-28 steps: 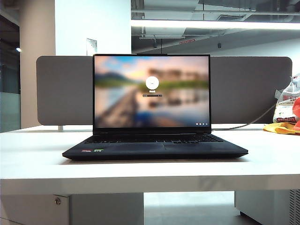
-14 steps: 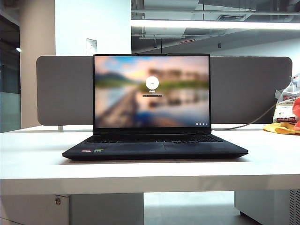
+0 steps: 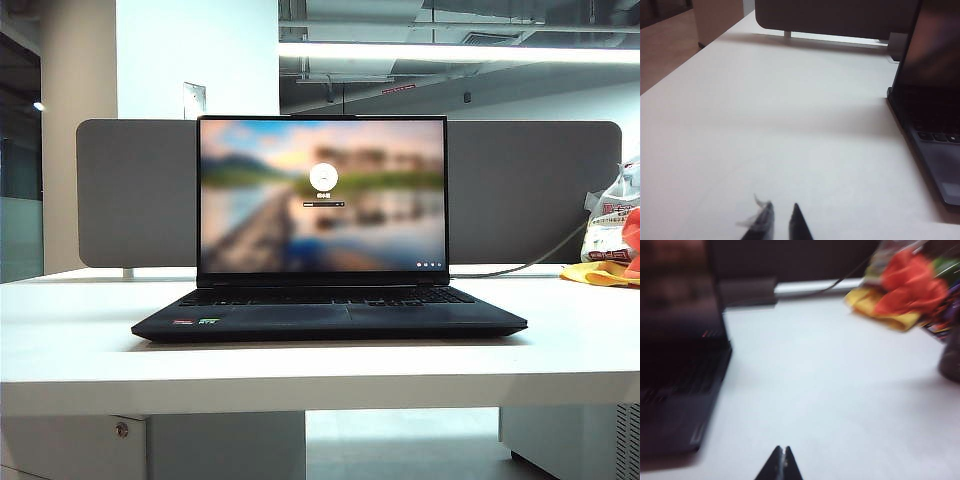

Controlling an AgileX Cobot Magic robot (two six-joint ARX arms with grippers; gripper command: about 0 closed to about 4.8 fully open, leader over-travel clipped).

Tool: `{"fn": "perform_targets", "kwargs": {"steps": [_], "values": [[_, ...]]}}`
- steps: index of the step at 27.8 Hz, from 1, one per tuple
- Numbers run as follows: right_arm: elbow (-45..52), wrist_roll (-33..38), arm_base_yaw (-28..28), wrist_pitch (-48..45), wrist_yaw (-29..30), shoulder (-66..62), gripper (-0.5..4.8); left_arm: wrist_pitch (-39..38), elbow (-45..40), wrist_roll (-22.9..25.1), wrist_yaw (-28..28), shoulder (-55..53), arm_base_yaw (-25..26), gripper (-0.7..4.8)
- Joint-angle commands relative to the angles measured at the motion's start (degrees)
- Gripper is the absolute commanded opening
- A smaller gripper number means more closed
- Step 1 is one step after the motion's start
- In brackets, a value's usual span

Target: Open the lid of the laptop and use the keypad to enter the password "123".

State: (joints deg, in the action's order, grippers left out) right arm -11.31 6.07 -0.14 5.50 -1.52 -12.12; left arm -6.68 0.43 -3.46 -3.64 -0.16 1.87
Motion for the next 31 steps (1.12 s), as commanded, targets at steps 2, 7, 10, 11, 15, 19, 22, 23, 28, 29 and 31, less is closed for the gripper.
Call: {"fn": "perform_targets", "kwargs": {"steps": [2, 7, 10, 11, 15, 19, 22, 23, 28, 29, 31], "values": [[4.37, 2.08, -2.56, -7.37, 0.04, 4.13, -0.05, 0.28, -0.04, 0.02, -0.04, -0.02, 0.07, 0.49], [6.12, 1.90, -2.82, -7.50, 0.02, 5.79, -0.05, 0.28, -0.02, 0.02, -0.04, -0.02, 0.07, 0.49], [6.60, 1.84, -2.80, -7.52, 0.09, 5.79, -0.05, 0.28, -0.04, 0.02, -0.04, -0.02, 0.07, 0.49], [6.86, 1.86, -2.75, -7.50, 0.11, 5.84, -0.05, 0.28, -0.02, 0.02, -0.04, -0.02, 0.07, 0.49], [8.66, 1.92, -2.73, -7.52, 0.15, 6.80, -0.05, 0.31, -0.04, 0.02, -0.07, -0.02, 0.07, 0.49], [10.51, 1.97, -2.71, -7.50, 0.15, 9.38, -0.05, 0.28, -0.02, 0.02, -0.04, -0.02, 0.07, 0.49], [11.02, 1.86, -2.71, -6.36, 0.13, 11.50, -0.05, 0.28, -0.02, 0.02, -0.04, -0.02, 0.07, 0.49], [11.02, 1.84, -2.71, -6.10, 0.11, 12.00, -0.05, 0.28, -0.04, 0.02, -0.04, -0.02, 0.07, 0.49], [11.02, 1.46, -2.49, -4.22, 0.11, 11.98, -0.05, 0.28, -0.04, 0.02, -0.04, -0.02, 0.07, 0.49], [11.02, 1.40, -2.16, -3.50, -0.04, 11.98, -0.05, 0.28, -0.02, 0.02, -0.04, -0.02, 0.07, 0.49], [11.02, 1.36, -1.31, -2.14, -0.13, 11.98, -0.05, 0.28, -0.02, 0.02, -0.04, -0.02, 0.07, 0.49]]}}
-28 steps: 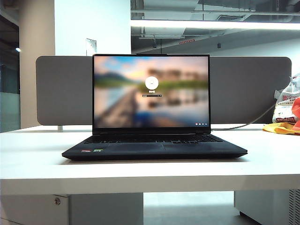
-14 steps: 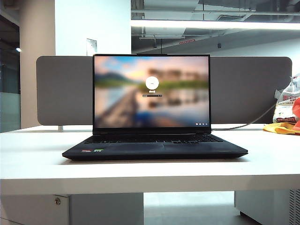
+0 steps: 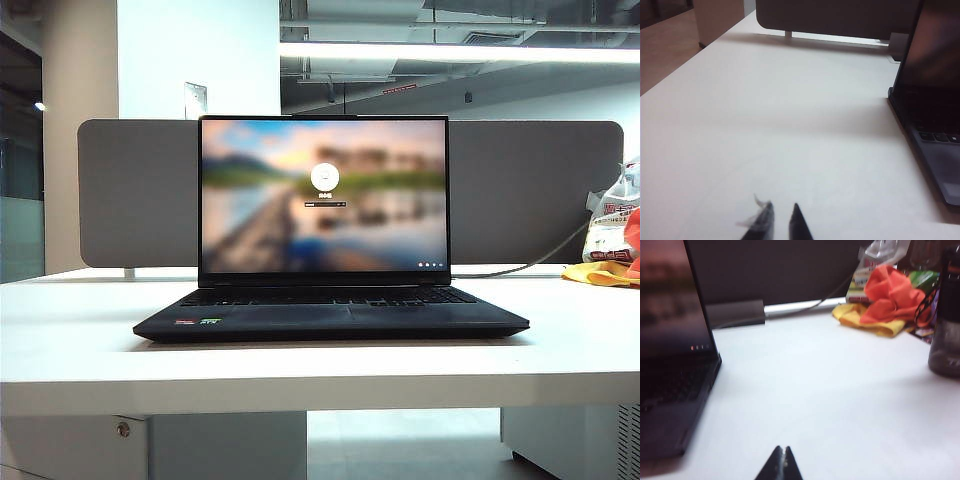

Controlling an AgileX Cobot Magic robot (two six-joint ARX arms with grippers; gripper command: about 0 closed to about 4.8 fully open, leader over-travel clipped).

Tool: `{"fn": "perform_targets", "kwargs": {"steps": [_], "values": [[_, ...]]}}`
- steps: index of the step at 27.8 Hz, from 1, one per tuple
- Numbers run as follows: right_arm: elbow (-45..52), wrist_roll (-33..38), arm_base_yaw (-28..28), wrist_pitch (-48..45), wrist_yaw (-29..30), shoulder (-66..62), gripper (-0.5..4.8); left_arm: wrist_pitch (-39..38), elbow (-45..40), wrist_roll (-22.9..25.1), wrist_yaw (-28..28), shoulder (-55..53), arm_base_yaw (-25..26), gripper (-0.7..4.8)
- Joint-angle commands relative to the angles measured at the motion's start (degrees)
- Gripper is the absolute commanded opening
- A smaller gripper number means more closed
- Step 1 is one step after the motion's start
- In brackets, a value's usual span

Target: Open the lid of the laptop and use the keypad to enter the password "123".

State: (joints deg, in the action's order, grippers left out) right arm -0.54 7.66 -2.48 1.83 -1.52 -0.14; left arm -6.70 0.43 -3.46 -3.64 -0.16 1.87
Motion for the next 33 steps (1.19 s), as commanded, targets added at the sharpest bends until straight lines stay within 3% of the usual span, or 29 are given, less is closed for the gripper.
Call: {"fn": "perform_targets", "kwargs": {"steps": [1, 33], "values": [[0.24, -0.24, 1.36, 1.84, -0.07, 0.00, -0.05, 0.31, -0.04, 0.02, -0.07, -0.02, 0.07, 0.49], [0.24, -0.20, 2.12, 1.38, 0.11, 0.00, -0.05, 0.31, -0.04, 0.02, -0.04, -0.02, 0.07, 0.49]]}}
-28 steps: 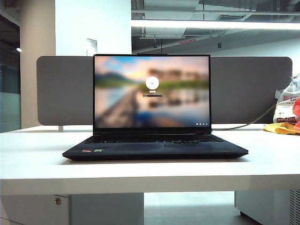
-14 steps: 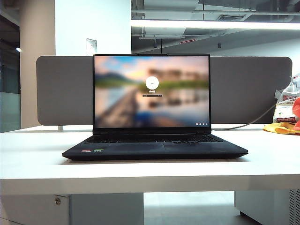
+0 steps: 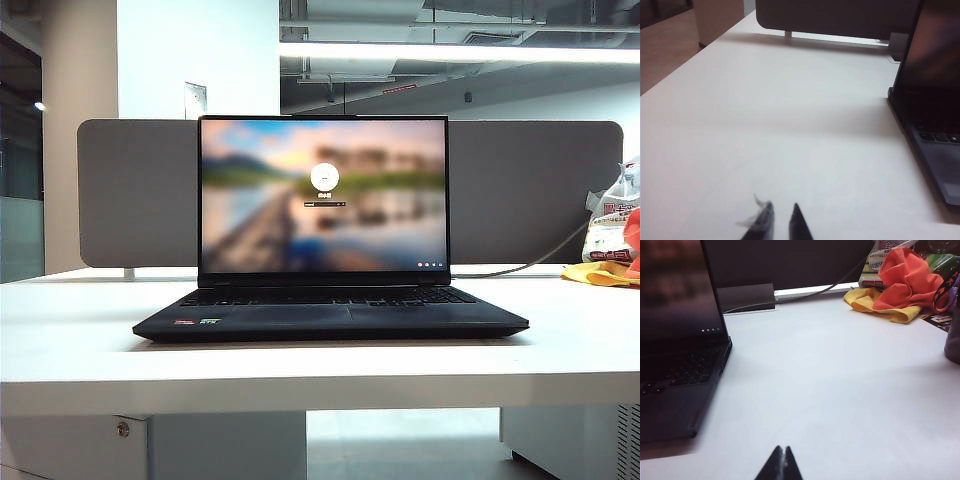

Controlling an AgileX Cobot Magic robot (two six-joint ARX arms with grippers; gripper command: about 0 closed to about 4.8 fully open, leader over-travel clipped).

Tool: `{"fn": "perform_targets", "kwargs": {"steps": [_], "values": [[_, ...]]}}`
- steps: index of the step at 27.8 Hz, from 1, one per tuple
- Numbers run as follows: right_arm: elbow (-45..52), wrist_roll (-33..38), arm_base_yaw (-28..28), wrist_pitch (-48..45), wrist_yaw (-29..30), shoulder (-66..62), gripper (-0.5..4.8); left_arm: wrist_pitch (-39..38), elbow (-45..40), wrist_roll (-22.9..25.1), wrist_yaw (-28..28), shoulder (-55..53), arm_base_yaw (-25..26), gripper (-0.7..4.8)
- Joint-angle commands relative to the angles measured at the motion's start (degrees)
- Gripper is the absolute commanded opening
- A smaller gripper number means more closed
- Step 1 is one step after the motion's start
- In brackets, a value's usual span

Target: Open the lid of the laptop and use the keypad to enter the password "123".

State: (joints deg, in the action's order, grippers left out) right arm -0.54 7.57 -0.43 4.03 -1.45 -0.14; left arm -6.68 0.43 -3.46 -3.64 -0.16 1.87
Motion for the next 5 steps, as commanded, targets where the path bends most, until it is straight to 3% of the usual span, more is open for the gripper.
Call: {"fn": "perform_targets", "kwargs": {"steps": [1, 5], "values": [[0.24, -0.13, 0.07, -0.83, 0.04, 0.00, -0.05, 0.28, -0.02, 0.02, -0.07, -0.02, 0.07, 0.49], [0.24, -0.11, 0.07, -0.83, 0.04, 0.00, -0.05, 0.28, -0.02, 0.02, -0.07, -0.02, 0.07, 0.49]]}}
